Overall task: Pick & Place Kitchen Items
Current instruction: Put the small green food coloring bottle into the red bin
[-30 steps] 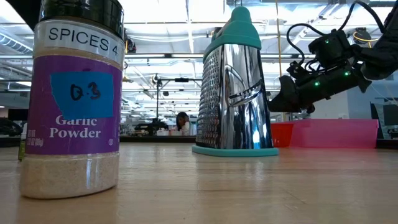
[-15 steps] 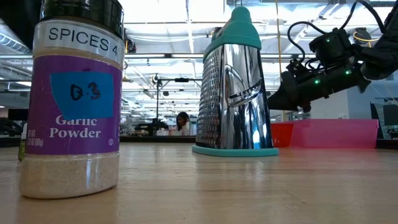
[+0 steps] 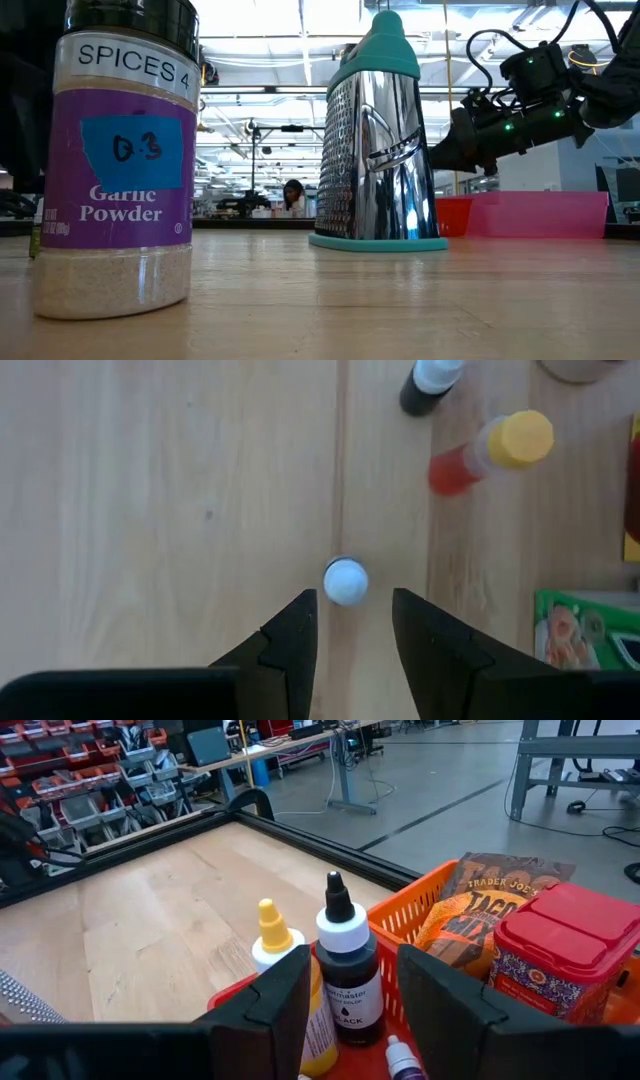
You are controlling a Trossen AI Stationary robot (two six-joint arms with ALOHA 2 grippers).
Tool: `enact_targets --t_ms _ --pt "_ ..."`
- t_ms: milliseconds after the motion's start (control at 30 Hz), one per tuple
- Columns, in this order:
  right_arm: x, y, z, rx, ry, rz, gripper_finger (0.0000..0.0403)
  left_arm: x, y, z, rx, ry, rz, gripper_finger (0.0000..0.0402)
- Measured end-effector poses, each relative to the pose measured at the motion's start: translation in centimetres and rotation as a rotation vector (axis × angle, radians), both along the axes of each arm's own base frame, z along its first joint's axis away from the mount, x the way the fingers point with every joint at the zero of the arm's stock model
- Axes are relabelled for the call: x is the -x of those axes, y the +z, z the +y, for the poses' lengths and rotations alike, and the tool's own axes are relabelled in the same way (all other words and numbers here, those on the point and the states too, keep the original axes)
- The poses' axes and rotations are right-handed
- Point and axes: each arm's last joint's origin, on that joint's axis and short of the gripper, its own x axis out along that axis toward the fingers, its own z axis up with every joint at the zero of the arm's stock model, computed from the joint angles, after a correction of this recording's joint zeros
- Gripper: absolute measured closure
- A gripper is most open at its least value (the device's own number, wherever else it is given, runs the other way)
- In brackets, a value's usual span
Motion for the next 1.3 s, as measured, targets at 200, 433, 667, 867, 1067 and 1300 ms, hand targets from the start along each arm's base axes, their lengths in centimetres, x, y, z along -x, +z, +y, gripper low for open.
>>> enact_targets --t_ms 200,433,667,867,1067,1300 --pt "0.0 0.0 0.0 0.0 0.0 0.0 0.0257 0.2 -1.7 0.1 0.029 -0.002 -0.048 0.027" --pt "0.0 0.0 0.0 0.0 0.0 0.0 0.0257 0.5 -3.1 0.6 0.046 0.005 -0.075 0.027" --pt "0.0 0.0 0.0 0.0 -0.001 0.0 0.026 0.6 -3.4 0.7 0.041 -0.013 -0.081 0.0273" --pt "0.0 0.0 0.0 0.0 -0.001 0.0 0.0261 0.3 -3.3 0.9 0.042 -0.021 -0.098 0.0334" --pt "0.0 0.0 0.0 0.0 0.0 0.001 0.0261 0.1 -3.3 1.3 0.064 -0.01 -0.088 0.0365" --pt "0.0 0.0 0.0 0.0 0.001 0.0 0.0261 0.2 -2.7 2.4 0.055 0.018 -0.076 0.0365"
